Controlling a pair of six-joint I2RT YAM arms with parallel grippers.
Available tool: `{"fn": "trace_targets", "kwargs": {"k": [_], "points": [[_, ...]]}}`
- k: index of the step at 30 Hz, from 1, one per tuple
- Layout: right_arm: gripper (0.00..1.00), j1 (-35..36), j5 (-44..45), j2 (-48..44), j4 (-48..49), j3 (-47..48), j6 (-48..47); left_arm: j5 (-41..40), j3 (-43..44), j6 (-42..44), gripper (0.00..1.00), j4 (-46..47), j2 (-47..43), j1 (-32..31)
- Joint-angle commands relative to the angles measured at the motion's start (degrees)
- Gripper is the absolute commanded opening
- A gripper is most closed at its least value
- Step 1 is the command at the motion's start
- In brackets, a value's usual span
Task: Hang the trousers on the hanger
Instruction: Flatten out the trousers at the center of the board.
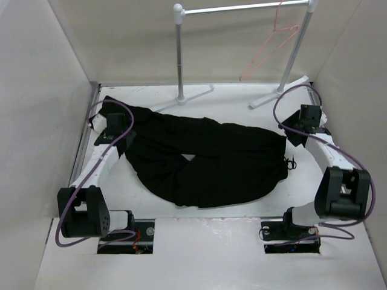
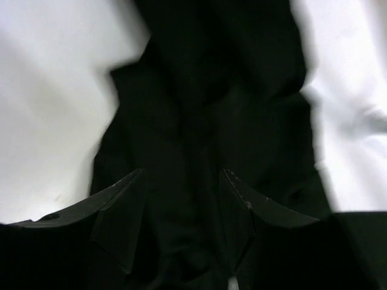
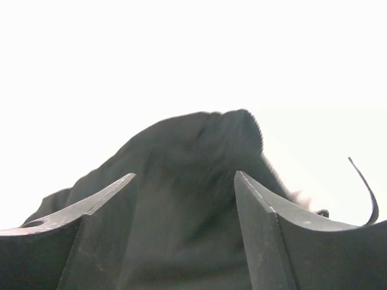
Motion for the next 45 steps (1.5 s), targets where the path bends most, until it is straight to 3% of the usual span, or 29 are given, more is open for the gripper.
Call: {"fn": "trace_targets", "kwargs": {"k": [1, 6, 9, 14, 18, 21, 22, 25, 28, 35, 38, 41, 45], "points": [[0.68, -2.0, 3.3, 5.2, 2.6, 4.2, -0.5, -0.7, -6.4, -1.7, 0.49, -4.4, -0.3, 0.4], [0.64, -3.6, 3.9, 11.0, 2.6, 5.3, -1.5, 3.1, -11.0, -1.7, 0.52, -2.6, -1.8, 2.6], [0.56, -4.0, 1.6, 14.7, 3.0, 6.9, -1.7, 5.9, -11.7, -1.6, 0.54, -1.8, -2.2, 4.0], [0.08, -5.2, -1.8, 19.4, 3.7, 11.0, 1.4, 8.3, -12.6, -1.7, 0.56, -2.0, -2.5, 4.1], [0.02, -7.3, 0.6, 19.6, 5.5, 15.7, 5.3, 8.9, -12.9, -1.5, 0.56, -2.8, -3.3, 4.6], [0.05, -8.3, 2.6, 21.0, 6.7, 19.4, 8.0, 9.0, -13.1, -1.6, 0.56, -4.4, -3.5, 4.8], [0.12, -8.4, 2.3, 21.5, 7.1, 20.3, 8.9, 8.6, -13.2, -1.6, 0.56, -5.1, -3.7, 4.8], [0.48, -8.0, 0.5, 21.0, 8.1, 20.0, 8.5, 7.2, -14.7, -1.7, 0.56, -4.3, -5.6, 5.5], [0.63, -7.1, 0.4, 16.8, 8.9, 15.7, 8.3, 7.7, -15.3, -1.8, 0.56, -1.5, -4.5, 5.5], [0.62, -3.1, 0.8, 2.6, 10.2, 3.1, 8.3, 11.9, -14.5, -2.6, 0.46, 5.9, 3.1, 0.9], [0.62, -0.5, 0.3, -2.0, 10.3, -1.3, 8.7, 12.4, -13.8, -3.0, 0.33, 6.7, 6.2, -0.6], [0.62, 2.0, -0.4, -6.2, 10.0, -4.3, 8.7, 12.5, -13.0, -4.0, 0.09, 5.9, 7.7, -1.0], [0.63, 8.1, -0.8, -9.1, 7.5, -6.1, 6.6, 10.8, -9.4, -6.3, 0.01, 0.1, -2.6, -1.0]]}}
